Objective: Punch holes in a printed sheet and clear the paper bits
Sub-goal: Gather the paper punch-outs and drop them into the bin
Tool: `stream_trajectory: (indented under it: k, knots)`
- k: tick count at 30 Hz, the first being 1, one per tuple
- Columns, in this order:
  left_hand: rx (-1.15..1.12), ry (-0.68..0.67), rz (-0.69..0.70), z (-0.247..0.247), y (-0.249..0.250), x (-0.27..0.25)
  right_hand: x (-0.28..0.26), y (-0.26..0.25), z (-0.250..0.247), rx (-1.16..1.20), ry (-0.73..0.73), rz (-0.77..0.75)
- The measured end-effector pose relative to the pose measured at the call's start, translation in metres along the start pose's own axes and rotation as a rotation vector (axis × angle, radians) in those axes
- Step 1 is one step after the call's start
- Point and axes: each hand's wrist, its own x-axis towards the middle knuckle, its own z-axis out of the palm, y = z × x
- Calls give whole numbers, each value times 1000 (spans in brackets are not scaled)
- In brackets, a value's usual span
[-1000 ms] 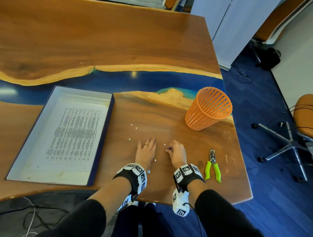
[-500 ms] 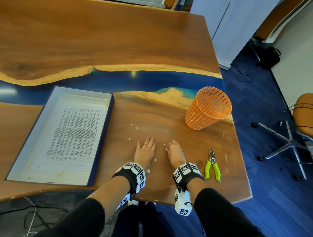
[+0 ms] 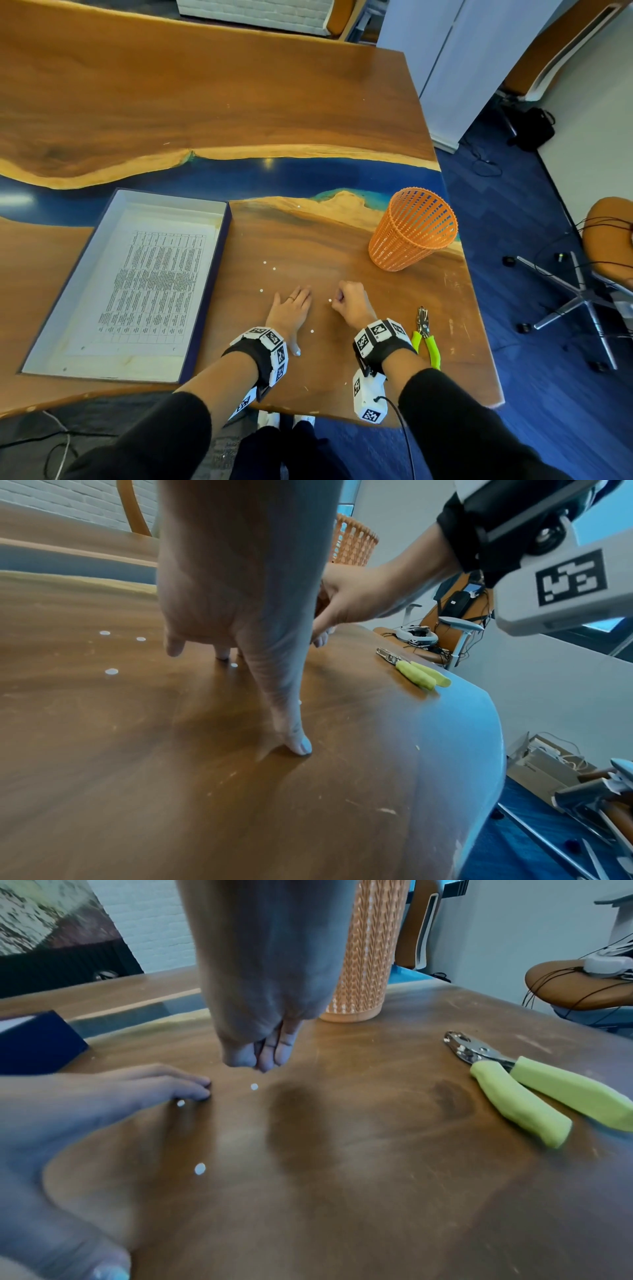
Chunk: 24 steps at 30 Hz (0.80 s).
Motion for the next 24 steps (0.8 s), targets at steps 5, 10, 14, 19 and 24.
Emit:
stream_trajectory:
  k: [5, 10, 14, 19, 24]
  knots:
    - [-6, -34, 44, -8, -7, -3, 15, -20, -40, 27, 78, -121]
    - [29, -64, 41, -8, -5, -8, 22, -30, -98, 93, 230, -258]
    - [31, -77, 31, -7, -4, -11, 22, -23, -145, 103, 387, -269]
    - [12, -102, 30, -8, -4, -10, 27, 8, -192, 93, 519, -157]
    - [15, -119, 32, -8, -5, -7, 32, 23, -208, 6, 444, -21]
